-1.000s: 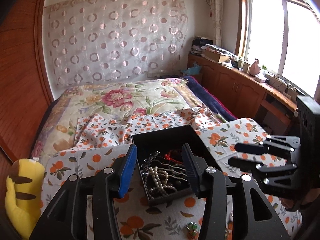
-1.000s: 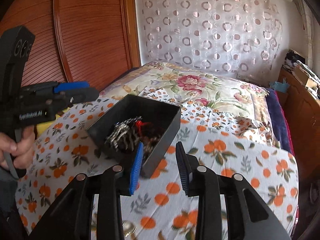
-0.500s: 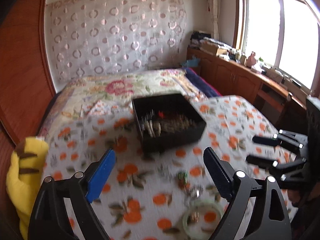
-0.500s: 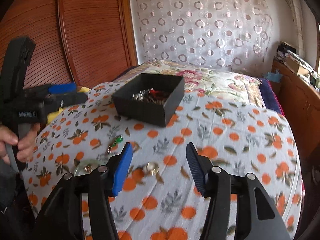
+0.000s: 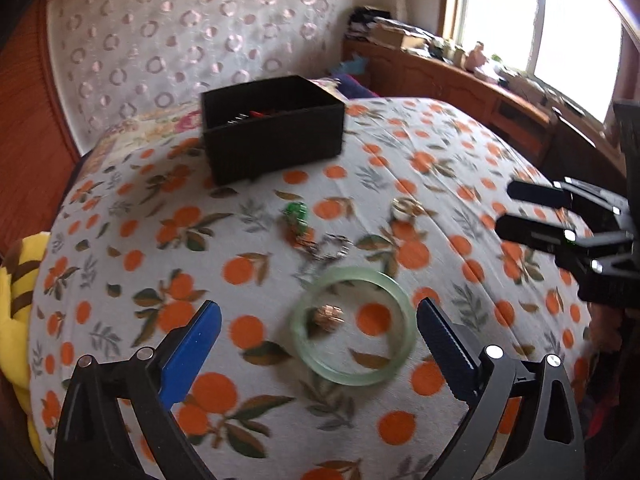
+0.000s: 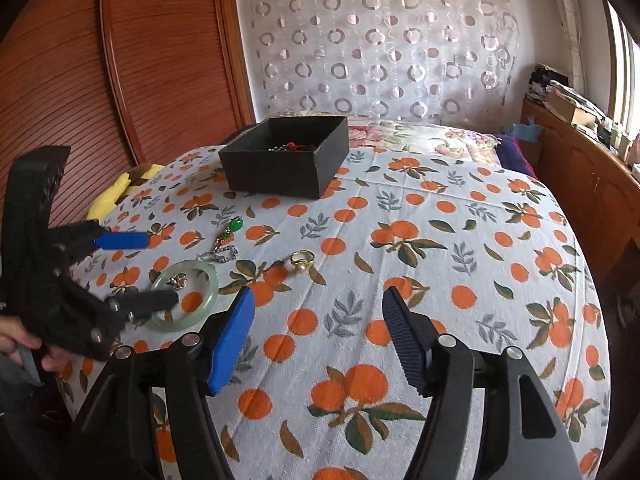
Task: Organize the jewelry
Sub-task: 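Lower the left tool around the jade bangle while the right tool approaches the green pendant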
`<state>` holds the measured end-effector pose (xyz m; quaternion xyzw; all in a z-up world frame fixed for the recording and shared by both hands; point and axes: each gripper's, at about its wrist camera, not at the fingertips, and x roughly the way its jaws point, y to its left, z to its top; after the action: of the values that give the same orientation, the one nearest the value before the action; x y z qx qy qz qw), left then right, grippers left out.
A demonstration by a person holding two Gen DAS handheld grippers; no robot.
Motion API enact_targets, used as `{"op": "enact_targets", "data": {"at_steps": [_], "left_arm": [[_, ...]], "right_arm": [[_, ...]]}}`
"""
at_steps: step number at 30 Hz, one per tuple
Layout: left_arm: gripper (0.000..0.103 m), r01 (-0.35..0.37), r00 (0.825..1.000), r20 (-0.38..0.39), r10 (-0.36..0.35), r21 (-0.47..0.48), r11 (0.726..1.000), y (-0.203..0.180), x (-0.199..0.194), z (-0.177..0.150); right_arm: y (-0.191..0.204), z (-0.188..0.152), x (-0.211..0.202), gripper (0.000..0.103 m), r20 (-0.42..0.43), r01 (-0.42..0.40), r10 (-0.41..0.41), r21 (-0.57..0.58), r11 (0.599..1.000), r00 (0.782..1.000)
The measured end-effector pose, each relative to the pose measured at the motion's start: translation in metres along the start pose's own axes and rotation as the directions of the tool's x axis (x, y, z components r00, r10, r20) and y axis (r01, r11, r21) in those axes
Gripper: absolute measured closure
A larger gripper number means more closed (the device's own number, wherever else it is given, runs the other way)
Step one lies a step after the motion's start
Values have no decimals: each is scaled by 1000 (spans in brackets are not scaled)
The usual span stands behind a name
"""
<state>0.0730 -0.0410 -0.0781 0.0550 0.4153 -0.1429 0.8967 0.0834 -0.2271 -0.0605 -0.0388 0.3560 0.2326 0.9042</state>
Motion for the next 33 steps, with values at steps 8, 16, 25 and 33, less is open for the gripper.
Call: {"op": "enact_targets", "data": {"at_steps": [8,16,25,33], "left_arm": [[8,-2,999,-54,3,22,1000,-10,15,-1],[34,-5,999,-32,6,53,999,-13,12,-5],[34,19,1000,17,-19,-15,1000,10,-7,-6],[34,-19,997,76,24,-65,998,34,-26,-4]], "right_arm": [[-7,1,-2,35,-2,10,-10,-1,1000,1000],[-1,7,8,35,-20,4,-5,-46,999,1000],[17,27,36,37,-69,-45,39,-90,995,997],[54,48,69,71,-136,-163,143,-146,976,980]]}}
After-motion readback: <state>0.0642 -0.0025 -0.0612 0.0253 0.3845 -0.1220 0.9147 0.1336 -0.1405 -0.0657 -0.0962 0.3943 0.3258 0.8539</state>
